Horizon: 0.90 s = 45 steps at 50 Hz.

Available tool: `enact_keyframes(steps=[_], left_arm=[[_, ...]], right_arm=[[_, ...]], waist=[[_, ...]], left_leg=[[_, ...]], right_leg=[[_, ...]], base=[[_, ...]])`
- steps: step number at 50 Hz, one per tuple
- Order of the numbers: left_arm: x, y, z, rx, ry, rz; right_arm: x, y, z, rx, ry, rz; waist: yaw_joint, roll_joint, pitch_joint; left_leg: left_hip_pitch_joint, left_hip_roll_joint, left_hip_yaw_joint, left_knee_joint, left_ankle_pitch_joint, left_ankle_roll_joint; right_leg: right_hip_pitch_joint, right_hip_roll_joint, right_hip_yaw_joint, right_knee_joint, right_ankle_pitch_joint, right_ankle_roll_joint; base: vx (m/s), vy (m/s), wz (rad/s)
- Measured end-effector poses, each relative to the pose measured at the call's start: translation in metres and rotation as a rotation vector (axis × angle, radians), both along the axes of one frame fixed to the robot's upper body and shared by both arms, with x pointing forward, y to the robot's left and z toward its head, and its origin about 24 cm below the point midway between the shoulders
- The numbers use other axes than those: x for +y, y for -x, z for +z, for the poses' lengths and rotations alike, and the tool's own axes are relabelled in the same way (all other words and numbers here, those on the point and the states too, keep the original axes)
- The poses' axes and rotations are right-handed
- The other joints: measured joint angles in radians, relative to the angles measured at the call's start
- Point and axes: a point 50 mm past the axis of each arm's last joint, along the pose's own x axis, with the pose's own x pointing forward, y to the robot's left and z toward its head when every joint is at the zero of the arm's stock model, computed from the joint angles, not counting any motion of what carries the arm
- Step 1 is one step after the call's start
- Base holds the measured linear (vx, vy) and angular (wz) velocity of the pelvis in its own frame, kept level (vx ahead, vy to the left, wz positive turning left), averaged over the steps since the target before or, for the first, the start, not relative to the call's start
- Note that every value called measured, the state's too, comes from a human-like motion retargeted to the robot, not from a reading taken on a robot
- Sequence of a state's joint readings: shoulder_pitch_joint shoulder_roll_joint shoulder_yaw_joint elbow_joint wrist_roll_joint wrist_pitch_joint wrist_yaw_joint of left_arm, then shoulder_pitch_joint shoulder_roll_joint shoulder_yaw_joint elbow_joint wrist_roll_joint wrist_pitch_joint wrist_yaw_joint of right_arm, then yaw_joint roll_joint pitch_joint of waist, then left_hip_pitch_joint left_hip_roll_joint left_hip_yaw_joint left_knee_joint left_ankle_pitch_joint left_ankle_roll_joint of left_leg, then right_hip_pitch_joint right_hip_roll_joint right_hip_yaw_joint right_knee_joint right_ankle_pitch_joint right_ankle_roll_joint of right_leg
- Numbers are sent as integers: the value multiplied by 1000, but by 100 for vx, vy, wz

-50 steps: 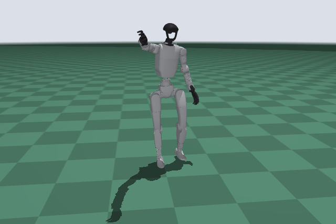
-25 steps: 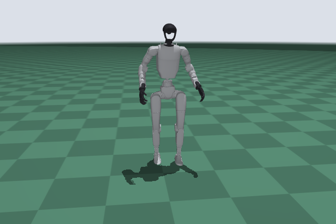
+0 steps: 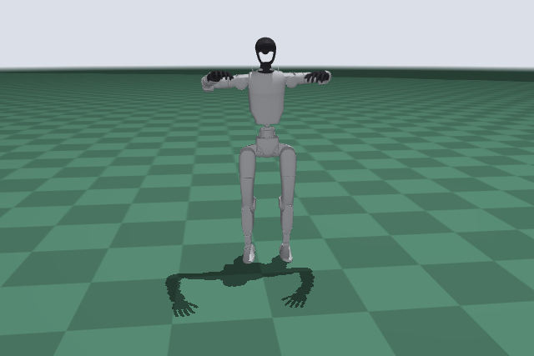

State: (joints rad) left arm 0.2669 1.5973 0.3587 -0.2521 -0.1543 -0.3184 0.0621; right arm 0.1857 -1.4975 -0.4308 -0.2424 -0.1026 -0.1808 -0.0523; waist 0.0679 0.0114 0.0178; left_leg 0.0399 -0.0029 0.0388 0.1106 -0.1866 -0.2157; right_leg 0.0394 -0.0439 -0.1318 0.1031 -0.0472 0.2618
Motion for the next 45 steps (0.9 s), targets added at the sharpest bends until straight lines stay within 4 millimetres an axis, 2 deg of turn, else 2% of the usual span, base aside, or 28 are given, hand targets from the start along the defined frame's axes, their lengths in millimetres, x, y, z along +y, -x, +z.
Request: enact_keyframes(steps=[3, 6, 15, 21, 45], left_arm=[[4, 2, 17, -50, -21, 18], [10, 6, 30, -93, -30, 42], [23, 26, 48, -182, -31, 106], [28, 32, 52, -200, -31, 134], [31, 34, 53, -193, -56, 157]], right_arm=[[-4, 4, 20, -32, 51, -35], [-10, 8, 31, -49, 73, -72], [-24, 31, 37, -66, 95, -149], [-24, 35, 37, -57, 111, -158], [-27, 36, 34, -47, 113, -176]], waist=[[11, -2, -10], [14, -7, -17], [15, -12, -3], [7, -1, 3], [-11, 5, 1]], left_leg=[[-3, 14, 6, 5, -7, -12], [-3, 22, 6, 5, -11, -20], [8, 21, -4, 4, -17, -21], [12, 23, -9, 5, -20, -22], [11, 17, -19, -1, -23, -18]], right_leg=[[15, 17, 0, -34, 8, 0], [26, 27, -3, -56, 10, 0], [41, 27, -14, -60, 3, 0], [49, 29, -20, -62, 1, 0], [51, 23, -36, -65, -3, 0]], base=[[5, -12, -10], [5, -8, 0], [0, -1, 1], [0, 0, 0], [0, 0, 0]])
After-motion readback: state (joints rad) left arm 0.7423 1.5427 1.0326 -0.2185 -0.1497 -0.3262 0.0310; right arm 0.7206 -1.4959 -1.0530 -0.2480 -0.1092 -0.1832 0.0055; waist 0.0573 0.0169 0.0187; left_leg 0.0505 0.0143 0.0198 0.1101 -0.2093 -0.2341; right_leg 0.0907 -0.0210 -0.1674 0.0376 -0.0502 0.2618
